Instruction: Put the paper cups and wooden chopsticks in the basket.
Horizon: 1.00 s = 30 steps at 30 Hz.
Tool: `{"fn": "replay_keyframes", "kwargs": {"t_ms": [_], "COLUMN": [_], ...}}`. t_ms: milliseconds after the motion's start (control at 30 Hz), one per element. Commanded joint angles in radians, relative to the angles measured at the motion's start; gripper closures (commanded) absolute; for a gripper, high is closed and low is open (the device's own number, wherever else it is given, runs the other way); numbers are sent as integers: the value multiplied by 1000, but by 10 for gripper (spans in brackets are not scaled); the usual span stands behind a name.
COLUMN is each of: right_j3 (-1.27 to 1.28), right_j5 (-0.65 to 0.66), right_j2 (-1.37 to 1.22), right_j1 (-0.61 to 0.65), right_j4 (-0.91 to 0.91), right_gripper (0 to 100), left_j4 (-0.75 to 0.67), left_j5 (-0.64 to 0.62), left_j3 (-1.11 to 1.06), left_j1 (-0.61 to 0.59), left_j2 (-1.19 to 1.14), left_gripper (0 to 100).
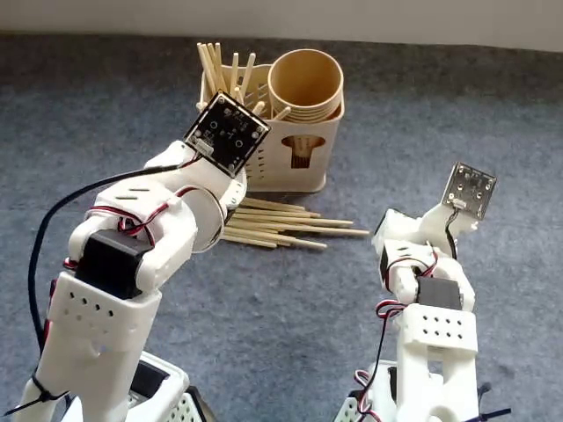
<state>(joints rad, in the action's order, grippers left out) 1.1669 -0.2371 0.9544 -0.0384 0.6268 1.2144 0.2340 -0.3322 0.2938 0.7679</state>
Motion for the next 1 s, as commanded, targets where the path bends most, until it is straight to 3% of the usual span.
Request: {"fn": "replay_keyframes", "kwargs": {"t_ms": [0, 233, 967], "right_j3": [-8, -8, -8], "right_j5": [0, 0, 34], "right_j2": [16, 16, 18], "right_j1": [-10, -10, -10], "right_j4": [-28, -28, -28], "right_gripper": [950, 950, 950], "left_j4": [-110, -313, -802], "left_j5": [-58, -184, -192], "left_j3": [56, 56, 42], "left_j1": [-19, -93, -93], "left_j2": [27, 27, 15], "left_gripper": [987, 987, 994]}}
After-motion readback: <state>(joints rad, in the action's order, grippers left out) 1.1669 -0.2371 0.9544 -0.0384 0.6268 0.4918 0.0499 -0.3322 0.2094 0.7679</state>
